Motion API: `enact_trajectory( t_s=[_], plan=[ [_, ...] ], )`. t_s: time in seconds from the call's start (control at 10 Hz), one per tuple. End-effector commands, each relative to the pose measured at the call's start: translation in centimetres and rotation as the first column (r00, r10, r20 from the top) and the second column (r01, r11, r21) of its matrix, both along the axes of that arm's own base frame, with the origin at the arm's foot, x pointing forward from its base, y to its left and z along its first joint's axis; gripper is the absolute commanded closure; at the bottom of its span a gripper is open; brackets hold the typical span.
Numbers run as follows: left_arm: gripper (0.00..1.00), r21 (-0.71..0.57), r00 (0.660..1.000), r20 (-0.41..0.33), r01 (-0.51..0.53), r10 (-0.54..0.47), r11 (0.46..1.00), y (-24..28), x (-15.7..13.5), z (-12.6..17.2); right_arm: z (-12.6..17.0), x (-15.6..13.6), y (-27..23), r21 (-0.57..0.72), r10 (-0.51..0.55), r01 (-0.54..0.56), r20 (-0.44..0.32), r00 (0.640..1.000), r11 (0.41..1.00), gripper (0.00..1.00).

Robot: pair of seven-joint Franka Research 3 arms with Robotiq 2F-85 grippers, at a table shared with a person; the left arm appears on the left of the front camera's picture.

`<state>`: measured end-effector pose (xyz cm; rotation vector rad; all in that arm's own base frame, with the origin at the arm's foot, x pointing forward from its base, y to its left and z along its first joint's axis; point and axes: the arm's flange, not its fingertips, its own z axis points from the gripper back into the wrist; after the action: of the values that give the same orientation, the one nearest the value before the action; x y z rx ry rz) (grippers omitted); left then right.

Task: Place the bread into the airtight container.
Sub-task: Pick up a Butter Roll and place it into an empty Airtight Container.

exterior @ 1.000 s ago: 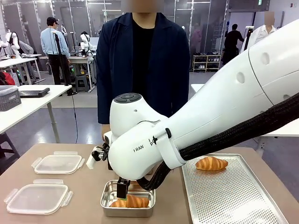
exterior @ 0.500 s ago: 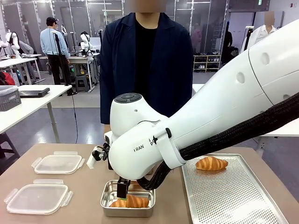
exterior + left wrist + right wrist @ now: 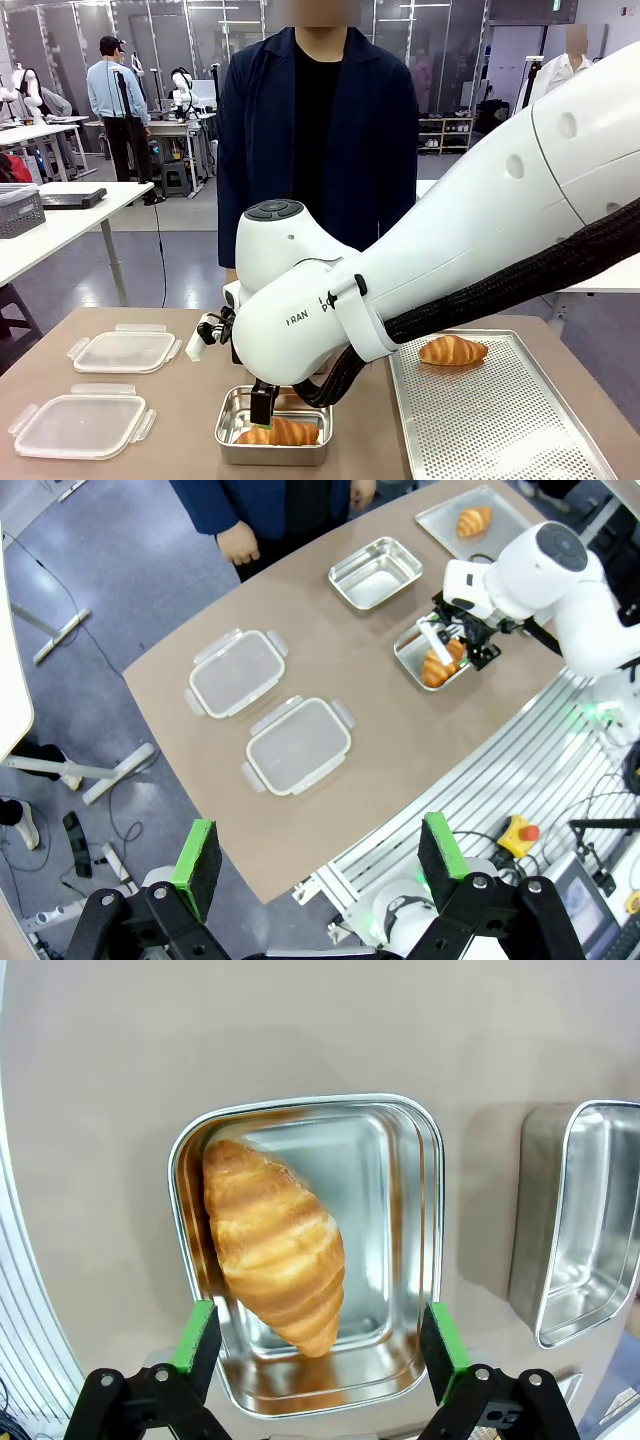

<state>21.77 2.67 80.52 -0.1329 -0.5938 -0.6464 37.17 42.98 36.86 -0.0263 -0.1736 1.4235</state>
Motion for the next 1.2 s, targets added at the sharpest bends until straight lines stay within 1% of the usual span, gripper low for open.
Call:
enact_trajectory(
  t_s=[0.0, 0.1, 0.2, 0.3, 0.4, 0.5, 0.6, 0.7, 0.8, 0.9, 1.0, 1.1],
  plan=[
    [0.00, 0.000, 1.000, 0.001, 0.011, -0.011, 1.000, 0.0, -0.1, 0.1, 0.0, 0.0, 0.0, 0.000, 0.000, 0.000, 0.000, 1.000, 1.000, 0.00],
    [0.00, 0.000, 1.000, 0.001, 0.011, -0.011, 1.000, 0.0, -0.1, 0.1, 3.6, -0.3, -1.2, 0.024, -0.039, 0.040, -0.022, 0.999, 0.999, 0.00],
    [0.00, 0.000, 1.000, 0.001, 0.011, -0.011, 1.000, 0.0, -0.1, 0.1, 7.0, -0.8, -2.8, 0.026, -0.069, 0.069, -0.019, 0.997, 0.997, 0.00],
    [0.00, 0.000, 1.000, 0.001, 0.011, -0.011, 1.000, 0.0, -0.1, 0.1, 9.8, -1.4, -4.5, 0.016, -0.102, 0.102, -0.007, 0.995, 0.995, 0.00],
    [0.00, 0.000, 1.000, 0.001, 0.011, -0.011, 1.000, 0.0, -0.1, 0.1, 12.5, -1.9, -6.7, 0.034, -0.135, 0.136, -0.016, 0.991, 0.990, 0.00],
    [0.00, 0.000, 1.000, 0.001, 0.011, -0.011, 1.000, 0.0, -0.1, 0.1, 15.1, -2.1, -9.4, 0.025, -0.202, 0.202, 0.004, 0.979, 0.979, 0.00],
    [0.00, 0.000, 1.000, 0.001, 0.011, -0.011, 1.000, 0.0, -0.1, 0.1, 17.9, -2.7, -12.2, 0.063, -0.230, 0.231, -0.018, 0.973, 0.971, 0.00],
    [0.00, 0.000, 1.000, 0.001, 0.011, -0.011, 1.000, 0.0, -0.1, 0.1, 19.9, -3.0, -14.6, 0.098, -0.260, 0.261, -0.027, 0.965, 0.960, 0.00],
    [0.00, 0.000, 1.000, 0.001, 0.011, -0.011, 1.000, 0.0, -0.1, 0.1, 21.7, -3.3, -17.1, 0.124, -0.318, 0.320, -0.042, 0.947, 0.939, 0.00],
    [0.00, 0.000, 1.000, 0.001, 0.011, -0.011, 1.000, 0.0, -0.1, 0.1, 23.6, -3.9, -19.4, 0.156, -0.368, 0.367, -0.024, 0.930, 0.917, 0.00],
    [0.00, 0.000, 1.000, 0.001, 0.011, -0.011, 1.000, 0.0, -0.1, 0.1, 24.5, -4.6, -21.8, 0.175, -0.409, 0.406, -0.020, 0.912, 0.897, 0.00],
    [0.00, 0.000, 1.000, 0.001, 0.011, -0.011, 1.000, 0.0, -0.1, 0.1, 24.4, -4.5, -24.3, 0.194, -0.432, 0.425, -0.007, 0.902, 0.884, 0.00]
  ],
)
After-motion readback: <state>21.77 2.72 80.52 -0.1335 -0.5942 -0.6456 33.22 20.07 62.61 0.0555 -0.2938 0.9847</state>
